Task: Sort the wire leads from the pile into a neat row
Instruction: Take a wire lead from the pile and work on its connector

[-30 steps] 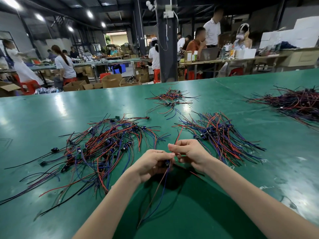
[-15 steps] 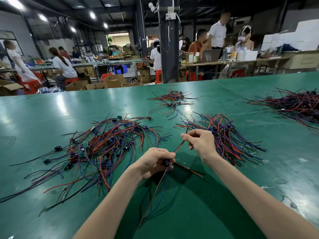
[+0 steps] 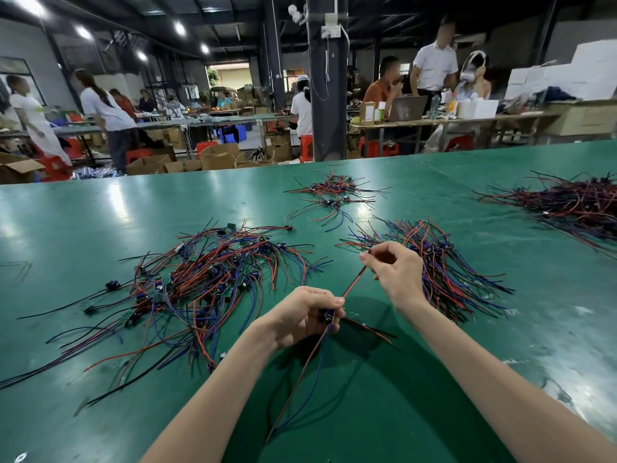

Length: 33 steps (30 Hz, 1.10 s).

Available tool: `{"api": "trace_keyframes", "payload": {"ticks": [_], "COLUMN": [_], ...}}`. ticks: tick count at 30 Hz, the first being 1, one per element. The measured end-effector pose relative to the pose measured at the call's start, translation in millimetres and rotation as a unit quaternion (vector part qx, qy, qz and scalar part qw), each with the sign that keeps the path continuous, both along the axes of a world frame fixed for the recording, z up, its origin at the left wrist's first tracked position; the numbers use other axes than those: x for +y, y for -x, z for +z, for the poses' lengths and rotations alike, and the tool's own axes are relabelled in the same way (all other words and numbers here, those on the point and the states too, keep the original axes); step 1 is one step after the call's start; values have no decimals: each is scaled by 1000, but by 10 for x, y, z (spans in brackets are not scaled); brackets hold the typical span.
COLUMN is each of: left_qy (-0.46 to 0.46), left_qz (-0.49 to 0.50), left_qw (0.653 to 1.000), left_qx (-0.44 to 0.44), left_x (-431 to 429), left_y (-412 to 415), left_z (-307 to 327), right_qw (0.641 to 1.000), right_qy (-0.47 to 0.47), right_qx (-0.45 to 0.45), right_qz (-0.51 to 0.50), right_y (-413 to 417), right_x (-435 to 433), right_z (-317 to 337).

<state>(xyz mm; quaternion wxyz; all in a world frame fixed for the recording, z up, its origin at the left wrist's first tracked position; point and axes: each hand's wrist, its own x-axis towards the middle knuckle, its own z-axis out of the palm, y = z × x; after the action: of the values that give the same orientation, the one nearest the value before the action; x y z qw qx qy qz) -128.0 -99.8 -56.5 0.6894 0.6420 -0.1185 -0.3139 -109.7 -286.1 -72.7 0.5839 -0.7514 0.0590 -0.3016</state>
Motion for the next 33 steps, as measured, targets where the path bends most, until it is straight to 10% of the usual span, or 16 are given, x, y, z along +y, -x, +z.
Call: {"api": "trace_keyframes", "payload": {"ticks": [10,16,24,33], "left_qy": [13,12,38,35], "left_qz": [-6,-1,77,75], "left_qw": [1000,1000,995,995], "left_qx": [-12,-19,-47,-60], "left_x": [26,27,-4,-26], "left_y": [19,22,-6,-3], "left_z": [25,24,-10,-31], "right_qw": [997,993,953,898], "right_qy": [-69,103,-148,-251], "right_qx": [14,-51,149,154], "right_qz": [18,-23,219,327], "right_y": [-6,-8,121,211], "right_x": [-82,-83,74,277], "right_z": [-35,-92,-35,0]}}
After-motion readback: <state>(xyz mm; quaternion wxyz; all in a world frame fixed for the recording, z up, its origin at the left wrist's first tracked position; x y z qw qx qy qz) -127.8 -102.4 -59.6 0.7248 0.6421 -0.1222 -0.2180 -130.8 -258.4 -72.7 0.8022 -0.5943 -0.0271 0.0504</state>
